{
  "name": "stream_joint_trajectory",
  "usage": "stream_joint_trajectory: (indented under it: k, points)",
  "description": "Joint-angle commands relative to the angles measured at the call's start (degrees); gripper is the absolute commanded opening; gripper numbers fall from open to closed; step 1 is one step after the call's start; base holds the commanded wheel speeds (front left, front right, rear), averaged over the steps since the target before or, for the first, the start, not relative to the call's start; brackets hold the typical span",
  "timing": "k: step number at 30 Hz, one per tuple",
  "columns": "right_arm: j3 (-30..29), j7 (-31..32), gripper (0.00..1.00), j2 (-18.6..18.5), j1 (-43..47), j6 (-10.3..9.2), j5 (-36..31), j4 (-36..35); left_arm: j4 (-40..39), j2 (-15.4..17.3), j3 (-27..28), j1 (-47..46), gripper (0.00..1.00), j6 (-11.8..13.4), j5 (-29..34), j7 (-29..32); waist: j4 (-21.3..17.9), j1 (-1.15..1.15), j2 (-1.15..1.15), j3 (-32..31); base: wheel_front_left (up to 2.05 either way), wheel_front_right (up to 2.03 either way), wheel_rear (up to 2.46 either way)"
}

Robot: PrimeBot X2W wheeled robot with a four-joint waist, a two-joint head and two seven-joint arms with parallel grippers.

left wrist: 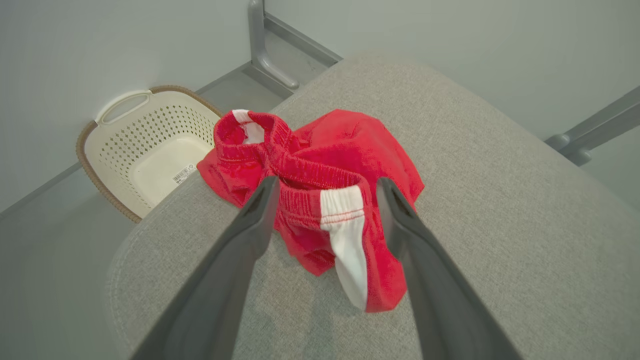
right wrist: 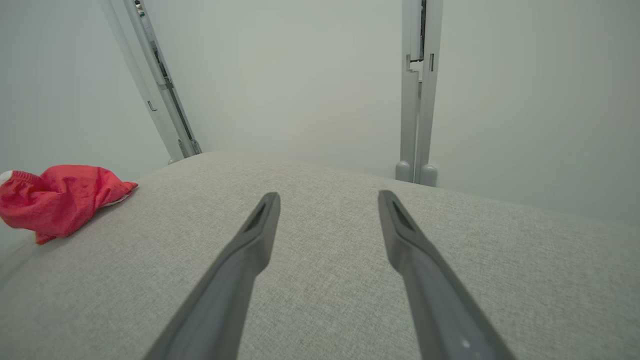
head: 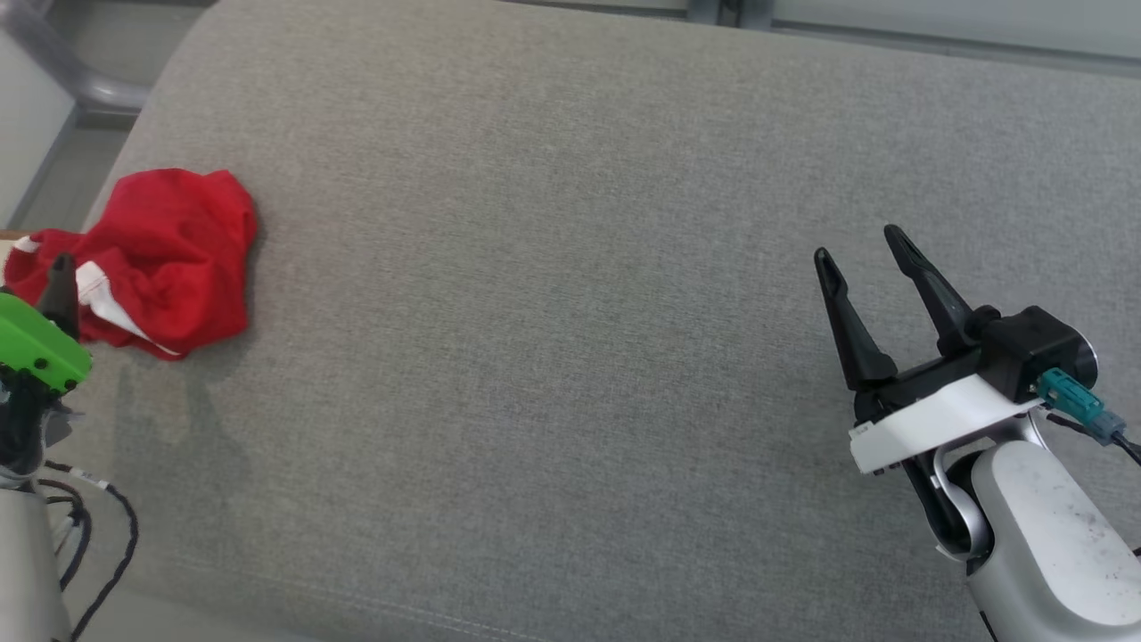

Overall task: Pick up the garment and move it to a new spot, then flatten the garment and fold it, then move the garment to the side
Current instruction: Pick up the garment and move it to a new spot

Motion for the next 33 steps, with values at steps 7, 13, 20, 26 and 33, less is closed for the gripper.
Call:
stream_joint_trajectory:
  k: [7, 13, 20, 26, 33]
  points:
    - [0.3, 0.1, 1.00, -0.3, -3.0, -0.02, -0.5, -0.7, 13.6, 3.4, 2.2, -6.8, 1.00, -1.4, -3.7, 3.0, -8.2, 0.00, 0.00, 8.0, 0.00, 0.00, 0.00]
    - [0.0, -0.2, 1.00, 0.0, -3.3, -0.02, -0.4, -0.4, 21.3, 5.0, 2.2, -8.7, 0.20, -1.4, -3.8, 1.8, -10.0, 0.00, 0.00, 8.7, 0.00, 0.00, 0.00]
    - [-0.3, -0.5, 1.00, 0.7, -2.3, -0.02, -0.3, 0.8, 25.8, 7.0, 0.4, -10.1, 0.00, -3.2, -2.3, -1.9, -9.9, 0.00, 0.00, 6.8, 0.00, 0.00, 0.00]
    - [0.4, -0.8, 1.00, 1.6, -1.7, -0.02, 0.4, 2.3, 26.5, 8.8, -3.4, -11.2, 0.00, -4.2, 0.1, -5.5, -9.7, 0.00, 0.00, 2.5, 0.00, 0.00, 0.00]
    - [0.1, -0.7, 1.00, 3.6, 0.5, -0.02, 1.4, 3.3, 20.1, 10.8, -10.4, -12.4, 0.00, -4.7, 2.8, -7.1, -11.5, 0.00, 0.00, -4.2, 0.00, 0.00, 0.00]
